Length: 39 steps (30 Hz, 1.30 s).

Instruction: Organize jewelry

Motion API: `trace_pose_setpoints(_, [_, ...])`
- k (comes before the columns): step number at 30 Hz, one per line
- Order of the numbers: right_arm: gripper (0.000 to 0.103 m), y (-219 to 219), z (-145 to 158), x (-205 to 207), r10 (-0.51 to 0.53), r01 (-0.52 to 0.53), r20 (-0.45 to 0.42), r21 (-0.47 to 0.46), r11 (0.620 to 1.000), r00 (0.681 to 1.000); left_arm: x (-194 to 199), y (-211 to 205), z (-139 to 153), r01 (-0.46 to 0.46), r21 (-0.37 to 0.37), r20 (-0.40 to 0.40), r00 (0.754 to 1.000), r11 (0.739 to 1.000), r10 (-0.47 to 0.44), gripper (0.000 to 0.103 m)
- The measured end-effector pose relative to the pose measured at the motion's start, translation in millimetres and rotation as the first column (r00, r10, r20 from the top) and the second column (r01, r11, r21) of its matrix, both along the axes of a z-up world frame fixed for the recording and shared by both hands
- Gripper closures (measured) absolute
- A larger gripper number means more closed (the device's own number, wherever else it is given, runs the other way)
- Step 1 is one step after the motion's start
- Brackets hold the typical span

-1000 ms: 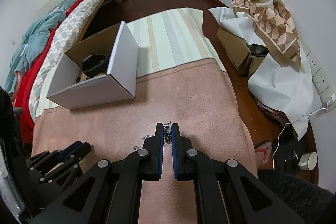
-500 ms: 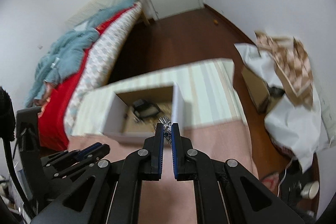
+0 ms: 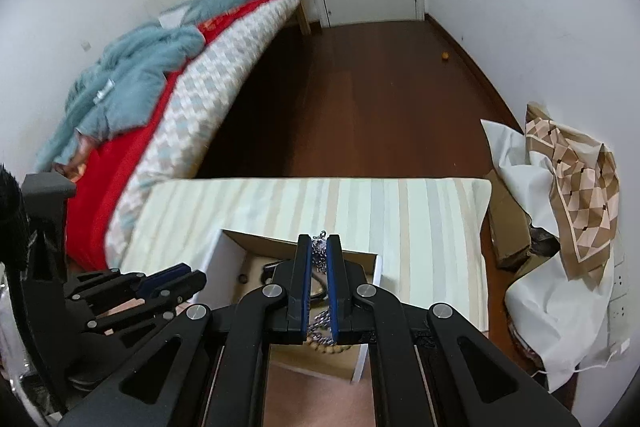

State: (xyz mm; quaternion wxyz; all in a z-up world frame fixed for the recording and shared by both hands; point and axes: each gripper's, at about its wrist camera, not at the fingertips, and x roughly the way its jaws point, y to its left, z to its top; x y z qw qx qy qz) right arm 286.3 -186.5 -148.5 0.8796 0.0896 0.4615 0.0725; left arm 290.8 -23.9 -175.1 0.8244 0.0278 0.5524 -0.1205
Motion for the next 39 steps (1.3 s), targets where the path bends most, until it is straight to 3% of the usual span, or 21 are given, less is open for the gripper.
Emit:
trace_pose_setpoints(7, [0.096,3,-34,26,0.003,-0.008,-0.074,-0.064,0.998,0.997,11,-1,-28,-0.002,-0.001,-0.110,0.994,1.000,0.002,0.091])
trace_pose_setpoints(16, [0.091,0,-53,33,0.000,-0.010,-0.184,-0.052,0.999,0.983,18,15,-18,-0.081,0.010,-0.113,0.990,0.997,0.081,0.088])
trace_pose_setpoints(18, [0.065,-2,-51,31,-0.007,-0.003,-0.191,-0.051,0.999,0.981,17,17,-10,-0.100,0.025,-0.085,0.991,0.995,0.102,0.080])
trace_pose_setpoints(20, [0.046,-4,-46,27,-0.015,0.007,-0.184,-0.044,0.999,0.983,14,22,-1,-0.117,0.018,-0.062,0.991,0.993,0.118,0.060])
trace_pose_setpoints(22, [0.045,-6,-41,23,-0.021,0.012,-0.179,-0.047,0.999,0.984,9,29,12,-0.147,0.010,-0.023,0.989,0.989,0.147,0.047])
trace_pose_setpoints(24, [0.040,-5,-36,18,-0.028,0.017,-0.176,-0.060,0.998,0.984,3,35,25,-0.171,0.022,0.019,0.985,0.985,0.171,0.040])
trace_pose_setpoints(25, [0.034,-3,-33,14,-0.029,0.016,-0.176,-0.076,0.997,0.984,1,37,29,-0.180,0.032,0.035,0.983,0.983,0.179,0.034])
trace_pose_setpoints(27, [0.010,-1,-31,3,-0.040,0.022,-0.178,-0.103,0.994,0.983,-9,41,38,-0.198,0.061,0.080,0.978,0.978,0.193,0.026])
trace_pose_setpoints(29, [0.007,0,-31,-8,-0.052,0.031,-0.184,-0.116,0.993,0.981,-16,45,41,-0.206,0.087,0.100,0.975,0.975,0.198,0.005])
trace_pose_setpoints(34, [0.000,7,-35,-43,-0.088,0.057,-0.207,-0.153,0.987,0.974,-43,45,39,-0.212,0.162,0.118,0.974,0.964,0.194,0.001])
trace_pose_setpoints(39, [0.000,12,-26,-73,-0.115,0.083,-0.199,-0.161,0.983,0.973,-67,45,47,-0.226,0.163,0.125,0.970,0.960,0.207,0.001])
